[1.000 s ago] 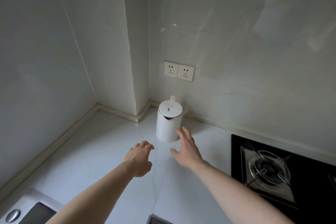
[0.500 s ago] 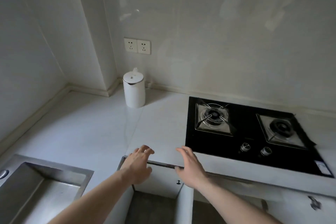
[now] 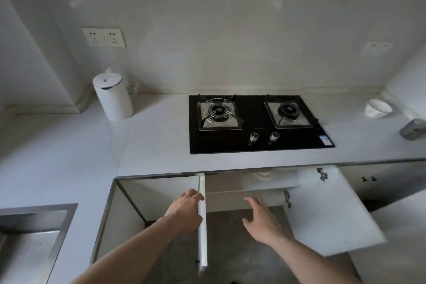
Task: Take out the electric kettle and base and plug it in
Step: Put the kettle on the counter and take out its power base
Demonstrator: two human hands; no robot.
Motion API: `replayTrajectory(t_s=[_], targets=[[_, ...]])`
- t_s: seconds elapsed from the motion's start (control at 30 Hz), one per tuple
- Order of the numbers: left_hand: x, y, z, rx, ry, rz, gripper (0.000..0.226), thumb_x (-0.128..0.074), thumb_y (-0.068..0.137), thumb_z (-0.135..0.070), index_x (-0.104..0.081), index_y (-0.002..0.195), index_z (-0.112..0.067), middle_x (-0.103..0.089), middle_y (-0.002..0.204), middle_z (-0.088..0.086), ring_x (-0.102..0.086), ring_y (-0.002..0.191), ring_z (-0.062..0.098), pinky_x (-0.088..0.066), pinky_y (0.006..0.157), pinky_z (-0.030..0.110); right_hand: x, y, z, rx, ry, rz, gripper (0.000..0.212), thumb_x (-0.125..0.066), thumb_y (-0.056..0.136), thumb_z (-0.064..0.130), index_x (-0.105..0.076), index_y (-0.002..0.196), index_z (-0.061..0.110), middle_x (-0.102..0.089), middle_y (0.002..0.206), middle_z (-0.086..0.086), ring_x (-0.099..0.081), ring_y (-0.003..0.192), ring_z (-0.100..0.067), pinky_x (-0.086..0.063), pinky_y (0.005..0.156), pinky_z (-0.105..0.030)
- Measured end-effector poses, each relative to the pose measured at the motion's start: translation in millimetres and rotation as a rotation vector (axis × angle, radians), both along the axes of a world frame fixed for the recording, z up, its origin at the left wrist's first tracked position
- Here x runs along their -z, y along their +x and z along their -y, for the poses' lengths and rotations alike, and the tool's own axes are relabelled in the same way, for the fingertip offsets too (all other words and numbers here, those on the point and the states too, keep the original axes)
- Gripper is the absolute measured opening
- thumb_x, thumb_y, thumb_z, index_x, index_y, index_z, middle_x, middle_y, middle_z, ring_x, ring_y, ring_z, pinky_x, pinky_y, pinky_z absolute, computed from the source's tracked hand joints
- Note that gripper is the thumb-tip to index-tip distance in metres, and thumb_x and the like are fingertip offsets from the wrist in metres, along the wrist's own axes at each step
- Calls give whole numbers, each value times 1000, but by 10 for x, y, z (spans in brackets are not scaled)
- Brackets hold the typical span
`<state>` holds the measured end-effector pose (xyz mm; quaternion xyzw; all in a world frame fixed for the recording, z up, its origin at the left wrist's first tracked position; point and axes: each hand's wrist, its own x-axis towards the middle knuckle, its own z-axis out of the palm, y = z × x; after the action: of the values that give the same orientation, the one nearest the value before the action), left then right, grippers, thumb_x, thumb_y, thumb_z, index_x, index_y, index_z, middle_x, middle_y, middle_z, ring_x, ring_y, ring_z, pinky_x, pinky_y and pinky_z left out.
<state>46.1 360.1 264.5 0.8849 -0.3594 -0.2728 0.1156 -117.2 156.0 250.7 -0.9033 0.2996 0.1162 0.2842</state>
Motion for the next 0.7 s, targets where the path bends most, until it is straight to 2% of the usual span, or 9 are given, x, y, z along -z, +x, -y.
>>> replayTrajectory(t_s=[0.17, 0.27, 0.4, 0.53, 0.7], targets=[[55, -370, 513, 71, 33, -28, 62, -57, 84, -28, -42, 144, -30, -33, 154, -4, -42, 136, 22, -41, 112, 39, 151, -516, 525, 87, 2, -68, 62, -64, 94, 35, -37, 149, 28, -33, 156, 8, -47, 138, -17, -44, 111, -34], [115, -527, 830, 74, 47, -43, 63, -57, 83, -30, -42, 144, -30, -34, 153, -4, -39, 139, 22, -40, 113, 38, 245, -690, 878, 95, 16, -97, 62, -65, 92, 37, -38, 147, 28, -33, 155, 8, -54, 132, -17, -48, 107, -34], [269, -710, 1409, 12, 60, -53, 64, -60, 84, -30, -43, 145, -29, -35, 153, -2, -37, 140, 21, -39, 114, 40, 399, -805, 1484, 44, 18, -108, 64, -66, 91, 36, -38, 148, 26, -34, 156, 5, -50, 135, -18, -44, 111, -34], [453, -902, 1968, -99, 91, -88, 64, -62, 85, -31, -43, 146, -27, -35, 152, -1, -40, 137, 23, -41, 112, 40, 573, -804, 2138, -39, 30, -141, 61, -65, 92, 33, -38, 147, 25, -35, 155, 3, -49, 135, -20, -43, 110, -33], [702, -1025, 2492, -186, 131, -107, 65, -64, 83, -35, -44, 144, -26, -39, 147, 0, -42, 134, 24, -42, 110, 41, 858, -723, 2758, -78, 29, -182, 68, -65, 92, 34, -34, 151, 24, -33, 156, 1, -46, 137, -24, -43, 110, -37]])
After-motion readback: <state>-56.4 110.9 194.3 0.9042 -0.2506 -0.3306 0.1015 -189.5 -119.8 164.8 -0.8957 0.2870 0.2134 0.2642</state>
